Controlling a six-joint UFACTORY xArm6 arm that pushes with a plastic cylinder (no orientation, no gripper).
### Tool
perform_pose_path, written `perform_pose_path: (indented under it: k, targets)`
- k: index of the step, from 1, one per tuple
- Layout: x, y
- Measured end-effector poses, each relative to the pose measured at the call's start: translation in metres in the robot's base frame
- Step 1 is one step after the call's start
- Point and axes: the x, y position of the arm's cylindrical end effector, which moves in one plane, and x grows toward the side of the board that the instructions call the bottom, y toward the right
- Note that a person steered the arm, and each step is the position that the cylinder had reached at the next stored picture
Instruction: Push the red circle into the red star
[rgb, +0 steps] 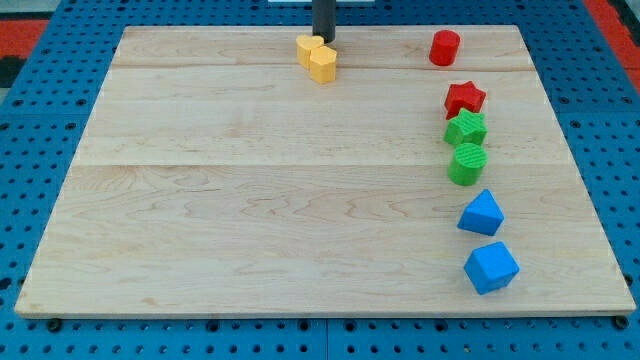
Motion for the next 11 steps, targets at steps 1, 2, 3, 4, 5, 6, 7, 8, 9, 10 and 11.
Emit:
perform_pose_path:
  k: [1, 2, 3, 4, 5, 6, 7, 8, 9, 10, 11]
  targets:
    - [0.002, 0.0]
    - [-0.028, 0.029]
    - [-0.028, 0.121]
    - [-0.024, 0.203]
    - [-0.019, 0.172]
    - [-0.017, 0.162]
    - [0.011, 0.184]
    - [0.045, 0.184]
    - [0.074, 0.186]
    - [0.078, 0.214]
    - [0.077, 0.304]
